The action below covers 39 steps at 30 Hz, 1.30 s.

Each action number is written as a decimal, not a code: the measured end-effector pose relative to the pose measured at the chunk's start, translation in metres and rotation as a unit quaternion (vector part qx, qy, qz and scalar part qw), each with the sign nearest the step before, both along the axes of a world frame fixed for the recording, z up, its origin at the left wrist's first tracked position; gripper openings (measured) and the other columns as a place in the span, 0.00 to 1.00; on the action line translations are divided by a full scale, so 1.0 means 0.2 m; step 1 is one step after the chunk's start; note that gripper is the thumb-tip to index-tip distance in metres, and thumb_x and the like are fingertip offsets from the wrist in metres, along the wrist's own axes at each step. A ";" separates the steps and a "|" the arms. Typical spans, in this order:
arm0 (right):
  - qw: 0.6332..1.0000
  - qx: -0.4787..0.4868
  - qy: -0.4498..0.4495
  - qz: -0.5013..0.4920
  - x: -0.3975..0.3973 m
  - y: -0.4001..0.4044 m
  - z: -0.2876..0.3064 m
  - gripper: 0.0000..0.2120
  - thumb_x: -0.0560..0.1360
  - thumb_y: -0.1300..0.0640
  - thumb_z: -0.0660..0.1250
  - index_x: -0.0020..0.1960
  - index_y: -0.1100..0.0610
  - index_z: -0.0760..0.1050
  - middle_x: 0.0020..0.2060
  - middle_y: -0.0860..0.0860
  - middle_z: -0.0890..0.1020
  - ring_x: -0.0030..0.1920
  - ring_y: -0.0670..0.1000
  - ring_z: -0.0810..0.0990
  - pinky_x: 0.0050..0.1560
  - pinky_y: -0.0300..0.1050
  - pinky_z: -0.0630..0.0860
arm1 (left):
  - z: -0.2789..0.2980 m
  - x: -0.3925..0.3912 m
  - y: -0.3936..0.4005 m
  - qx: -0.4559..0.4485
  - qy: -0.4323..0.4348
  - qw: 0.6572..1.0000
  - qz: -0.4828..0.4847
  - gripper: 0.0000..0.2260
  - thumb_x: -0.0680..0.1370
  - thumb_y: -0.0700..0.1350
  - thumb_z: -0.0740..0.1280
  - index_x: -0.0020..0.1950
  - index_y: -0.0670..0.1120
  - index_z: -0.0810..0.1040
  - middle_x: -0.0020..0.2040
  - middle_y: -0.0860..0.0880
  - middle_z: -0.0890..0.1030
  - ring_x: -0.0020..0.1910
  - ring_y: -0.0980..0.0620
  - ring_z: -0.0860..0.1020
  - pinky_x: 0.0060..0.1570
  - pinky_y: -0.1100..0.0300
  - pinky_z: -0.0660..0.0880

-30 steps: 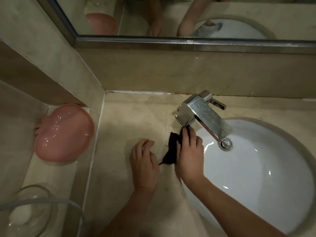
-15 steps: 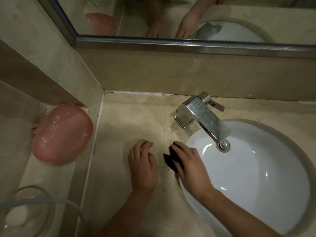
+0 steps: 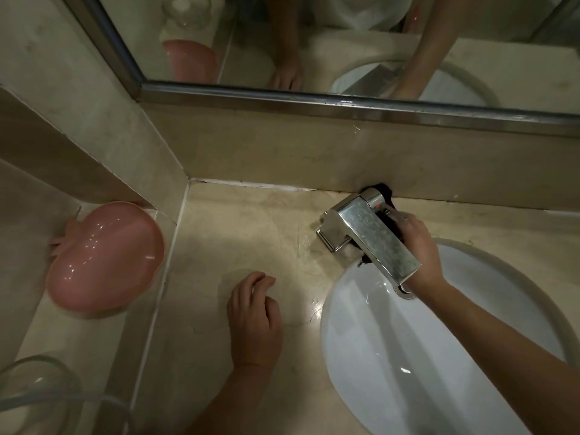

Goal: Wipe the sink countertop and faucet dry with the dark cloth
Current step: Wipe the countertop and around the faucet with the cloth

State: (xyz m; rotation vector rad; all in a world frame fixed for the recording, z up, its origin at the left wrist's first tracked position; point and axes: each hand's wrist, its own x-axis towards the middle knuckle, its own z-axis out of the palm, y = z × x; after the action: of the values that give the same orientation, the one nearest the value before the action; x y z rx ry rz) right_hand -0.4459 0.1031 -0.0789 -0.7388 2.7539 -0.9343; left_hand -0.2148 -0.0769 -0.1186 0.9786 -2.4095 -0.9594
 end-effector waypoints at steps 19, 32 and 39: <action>0.953 0.082 -0.289 -0.044 -0.56 -0.06 0.25 0.10 0.76 0.66 0.71 0.57 0.65 0.81 0.42 0.54 0.82 0.38 0.50 0.79 0.33 0.33 0.77 | 0.02 0.00 0.00 -0.037 -0.009 0.999 -0.001 0.16 0.76 0.42 0.56 0.56 0.44 0.81 0.60 0.49 0.77 0.59 0.46 0.73 0.62 0.49 0.71; 0.844 -0.003 -0.526 0.109 -0.50 -0.46 0.35 0.21 0.85 0.50 0.50 0.65 0.60 0.74 0.55 0.54 0.83 0.42 0.50 0.80 0.41 0.40 0.75 | 0.01 -0.02 0.00 -0.063 -0.019 0.998 0.001 0.16 0.76 0.42 0.57 0.56 0.43 0.81 0.59 0.48 0.77 0.58 0.46 0.74 0.61 0.51 0.69; 0.820 0.292 -0.426 0.247 -0.46 -0.67 0.44 0.26 0.85 0.43 0.47 0.42 0.61 0.72 0.30 0.55 0.73 0.27 0.51 0.70 0.34 0.45 0.69 | 0.02 -0.01 0.01 -0.047 -0.037 0.998 -0.003 0.15 0.77 0.42 0.57 0.57 0.46 0.80 0.60 0.49 0.76 0.59 0.48 0.73 0.63 0.57 0.66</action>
State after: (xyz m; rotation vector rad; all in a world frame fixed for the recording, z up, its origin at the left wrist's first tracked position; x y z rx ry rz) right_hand -0.5381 -0.0303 0.0101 -0.6377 1.7428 -0.1724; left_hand -0.2174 -0.0751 -0.1151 0.9898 -2.4960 -0.8172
